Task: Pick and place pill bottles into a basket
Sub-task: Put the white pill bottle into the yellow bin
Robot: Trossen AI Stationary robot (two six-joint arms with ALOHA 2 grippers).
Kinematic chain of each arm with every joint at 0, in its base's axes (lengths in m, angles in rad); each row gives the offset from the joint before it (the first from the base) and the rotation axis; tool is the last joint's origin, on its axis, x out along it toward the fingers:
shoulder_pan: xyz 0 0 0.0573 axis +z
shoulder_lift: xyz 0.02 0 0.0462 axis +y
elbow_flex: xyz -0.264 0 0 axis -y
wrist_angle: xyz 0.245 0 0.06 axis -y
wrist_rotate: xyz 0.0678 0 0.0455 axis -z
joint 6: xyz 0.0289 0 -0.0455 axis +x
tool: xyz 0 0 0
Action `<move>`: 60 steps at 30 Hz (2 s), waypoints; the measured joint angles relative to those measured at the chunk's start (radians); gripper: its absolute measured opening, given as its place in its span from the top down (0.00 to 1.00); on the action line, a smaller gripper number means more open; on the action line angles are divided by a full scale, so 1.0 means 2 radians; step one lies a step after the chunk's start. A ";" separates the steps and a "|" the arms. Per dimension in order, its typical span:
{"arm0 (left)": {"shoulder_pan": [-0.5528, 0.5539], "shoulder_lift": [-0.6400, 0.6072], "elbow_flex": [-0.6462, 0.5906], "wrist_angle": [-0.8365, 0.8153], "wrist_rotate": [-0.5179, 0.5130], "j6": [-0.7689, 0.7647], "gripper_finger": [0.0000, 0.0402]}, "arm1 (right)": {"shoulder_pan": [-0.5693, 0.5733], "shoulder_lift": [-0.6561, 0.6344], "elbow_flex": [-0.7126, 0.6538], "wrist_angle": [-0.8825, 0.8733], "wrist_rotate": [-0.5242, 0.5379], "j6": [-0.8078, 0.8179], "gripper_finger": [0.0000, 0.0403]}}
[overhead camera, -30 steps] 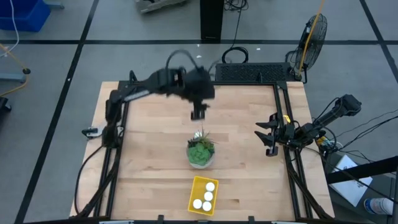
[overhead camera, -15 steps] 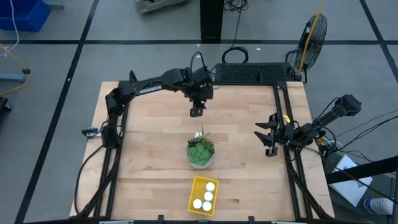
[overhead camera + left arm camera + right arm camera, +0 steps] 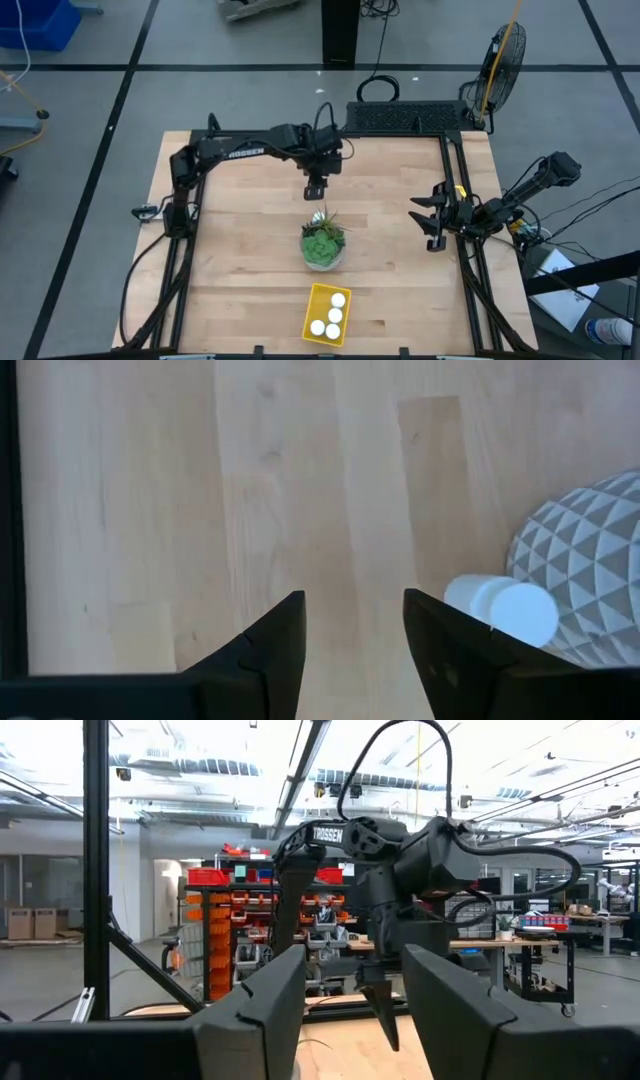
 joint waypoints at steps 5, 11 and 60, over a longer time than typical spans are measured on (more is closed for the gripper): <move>-0.009 0.000 0.003 -0.002 -0.049 0.007 0.54 | 0.000 0.000 0.000 0.000 0.000 0.000 0.60; -0.017 0.000 0.003 -0.005 -0.056 -0.016 0.44 | 0.000 0.000 0.000 0.000 0.000 0.000 0.60; -0.081 0.000 -0.023 -0.026 -0.104 -0.047 0.37 | 0.000 0.000 0.000 0.000 0.000 0.000 0.60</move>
